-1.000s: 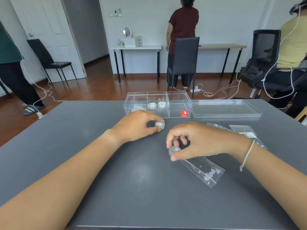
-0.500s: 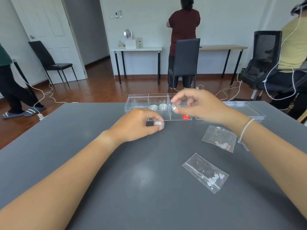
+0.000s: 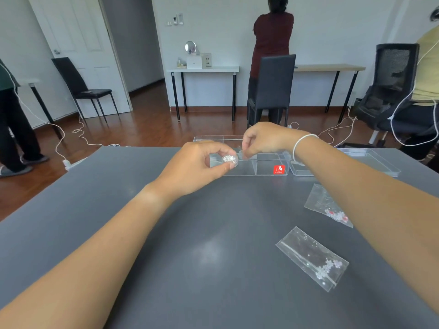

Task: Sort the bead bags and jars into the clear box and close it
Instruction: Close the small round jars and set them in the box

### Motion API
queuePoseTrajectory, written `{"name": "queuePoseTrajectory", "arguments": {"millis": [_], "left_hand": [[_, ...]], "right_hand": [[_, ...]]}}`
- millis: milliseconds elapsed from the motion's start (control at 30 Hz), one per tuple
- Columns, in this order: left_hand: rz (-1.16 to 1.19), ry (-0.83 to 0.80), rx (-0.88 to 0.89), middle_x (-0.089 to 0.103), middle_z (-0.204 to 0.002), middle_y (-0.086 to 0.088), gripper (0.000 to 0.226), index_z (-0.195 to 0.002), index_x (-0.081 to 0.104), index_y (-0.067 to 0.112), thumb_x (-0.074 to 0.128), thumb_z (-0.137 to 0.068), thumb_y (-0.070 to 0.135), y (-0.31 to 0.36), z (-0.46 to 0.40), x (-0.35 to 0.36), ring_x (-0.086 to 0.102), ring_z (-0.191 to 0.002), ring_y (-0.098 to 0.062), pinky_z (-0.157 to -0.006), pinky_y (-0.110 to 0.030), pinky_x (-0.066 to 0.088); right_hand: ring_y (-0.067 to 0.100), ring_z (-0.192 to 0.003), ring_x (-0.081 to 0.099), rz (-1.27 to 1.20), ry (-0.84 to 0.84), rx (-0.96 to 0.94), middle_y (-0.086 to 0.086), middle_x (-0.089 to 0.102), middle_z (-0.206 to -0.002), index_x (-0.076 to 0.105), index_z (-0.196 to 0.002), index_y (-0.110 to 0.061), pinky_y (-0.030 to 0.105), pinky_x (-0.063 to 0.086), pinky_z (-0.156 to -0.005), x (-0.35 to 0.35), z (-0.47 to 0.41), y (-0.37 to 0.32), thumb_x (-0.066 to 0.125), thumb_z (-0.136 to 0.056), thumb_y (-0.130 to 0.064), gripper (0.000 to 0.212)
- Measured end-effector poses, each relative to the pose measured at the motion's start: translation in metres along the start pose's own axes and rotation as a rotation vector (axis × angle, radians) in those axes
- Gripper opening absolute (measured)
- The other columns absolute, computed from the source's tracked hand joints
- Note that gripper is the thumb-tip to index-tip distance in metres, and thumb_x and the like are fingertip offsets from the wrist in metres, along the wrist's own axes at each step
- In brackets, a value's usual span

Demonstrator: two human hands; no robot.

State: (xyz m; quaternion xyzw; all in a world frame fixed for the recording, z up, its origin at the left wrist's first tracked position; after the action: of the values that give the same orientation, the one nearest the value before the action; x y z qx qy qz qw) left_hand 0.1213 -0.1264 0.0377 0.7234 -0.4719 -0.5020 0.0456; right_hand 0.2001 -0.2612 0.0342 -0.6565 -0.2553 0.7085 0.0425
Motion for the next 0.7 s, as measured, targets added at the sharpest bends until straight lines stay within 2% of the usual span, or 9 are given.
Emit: {"name": "queuePoseTrajectory", "arguments": {"millis": [67,167,367,467,533,600,633,667,700], "left_hand": [[0.003,0.002,0.001,0.068,-0.096,0.017,0.01,-0.087,0.066,0.039,0.063,-0.078,0.037,-0.001,0.0,-0.001,0.045,-0.053,-0.027,-0.068,-0.039,0.052],[0.003,0.006,-0.009,0.067,-0.095,0.02,0.009,-0.086,0.065,0.04,0.063,-0.078,0.038,-0.004,0.001,-0.002,0.044,-0.053,-0.025,-0.069,-0.038,0.051],[-0.005,0.013,-0.039,0.066,-0.09,0.023,0.01,-0.086,0.065,0.043,0.063,-0.078,0.037,-0.008,0.001,-0.004,0.041,-0.052,-0.023,-0.067,-0.039,0.052],[-0.014,0.012,-0.05,0.066,-0.093,0.023,0.012,-0.084,0.063,0.047,0.064,-0.078,0.036,-0.009,0.001,-0.004,0.043,-0.054,-0.028,-0.068,-0.04,0.052],[-0.016,0.02,-0.055,0.067,-0.095,0.02,0.012,-0.085,0.064,0.046,0.064,-0.078,0.036,-0.011,0.0,-0.004,0.044,-0.055,-0.029,-0.069,-0.039,0.052],[-0.004,0.026,-0.066,0.067,-0.095,0.022,0.013,-0.084,0.063,0.047,0.064,-0.078,0.036,-0.013,-0.001,-0.004,0.044,-0.054,-0.03,-0.07,-0.036,0.051],[0.008,0.033,-0.076,0.066,-0.091,0.026,0.013,-0.083,0.063,0.048,0.064,-0.078,0.036,-0.014,-0.001,-0.003,0.043,-0.053,-0.029,-0.07,-0.033,0.049],[0.023,0.043,-0.089,0.065,-0.086,0.03,0.013,-0.082,0.063,0.047,0.065,-0.078,0.035,-0.016,-0.001,-0.002,0.041,-0.051,-0.027,-0.07,-0.03,0.048],[0.036,0.053,-0.103,0.064,-0.084,0.032,0.012,-0.082,0.064,0.046,0.065,-0.078,0.035,-0.018,-0.002,-0.002,0.04,-0.049,-0.023,-0.069,-0.028,0.047]], "right_hand": [[0.015,-0.077,0.053,0.067,-0.081,0.014,-0.004,0.06,-0.079,0.066,-0.078,-0.017,0.025,0.042,-0.066,0.004,-0.003,-0.004,0.072,-0.071,-0.022,0.011],[0.016,-0.073,0.05,0.12,-0.17,0.033,-0.001,0.059,-0.077,0.064,-0.069,-0.02,0.028,0.042,-0.07,0.008,-0.006,-0.007,0.073,-0.07,-0.024,0.01],[0.014,-0.068,0.049,0.116,-0.19,0.033,-0.005,0.058,-0.073,0.061,-0.065,-0.022,0.025,0.042,-0.067,0.012,-0.008,-0.006,0.07,-0.073,-0.024,0.012],[0.015,-0.079,0.054,0.021,-0.087,-0.012,-0.003,0.063,-0.084,0.066,-0.072,-0.02,0.025,0.044,-0.072,0.007,-0.003,-0.005,0.068,-0.075,-0.021,0.004],[0.004,-0.083,0.056,-0.082,0.057,-0.072,-0.01,0.064,-0.087,0.067,-0.075,-0.022,0.025,0.045,-0.076,-0.003,0.01,-0.004,0.066,-0.078,-0.021,0.004],[-0.009,-0.062,0.053,-0.17,0.204,-0.13,-0.022,0.063,-0.072,0.066,-0.074,-0.025,0.016,0.041,-0.065,-0.01,0.033,-0.003,0.064,-0.079,-0.021,0.008],[-0.006,-0.053,0.05,-0.199,0.257,-0.154,-0.025,0.061,-0.065,0.066,-0.074,-0.025,0.012,0.039,-0.056,-0.011,0.046,-0.002,0.063,-0.079,-0.02,0.007],[-0.001,-0.051,0.05,-0.215,0.29,-0.177,-0.025,0.061,-0.064,0.066,-0.075,-0.024,0.011,0.038,-0.051,-0.008,0.059,-0.001,0.064,-0.079,-0.02,0.007],[0.004,-0.056,0.051,-0.22,0.302,-0.201,-0.022,0.061,-0.068,0.065,-0.074,-0.026,0.013,0.04,-0.054,-0.004,0.071,0.0,0.064,-0.079,-0.021,0.007]]}}
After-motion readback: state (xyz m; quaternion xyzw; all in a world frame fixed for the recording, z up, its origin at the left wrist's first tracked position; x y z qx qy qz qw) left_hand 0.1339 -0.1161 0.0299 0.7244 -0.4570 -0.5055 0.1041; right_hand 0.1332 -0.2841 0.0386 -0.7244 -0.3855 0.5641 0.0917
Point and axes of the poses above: each hand's wrist, its own z-axis away from the middle knuckle, its own x-axis out of the palm, y = z × x, the point moved 8 cm from there along -z, towards the middle knuckle
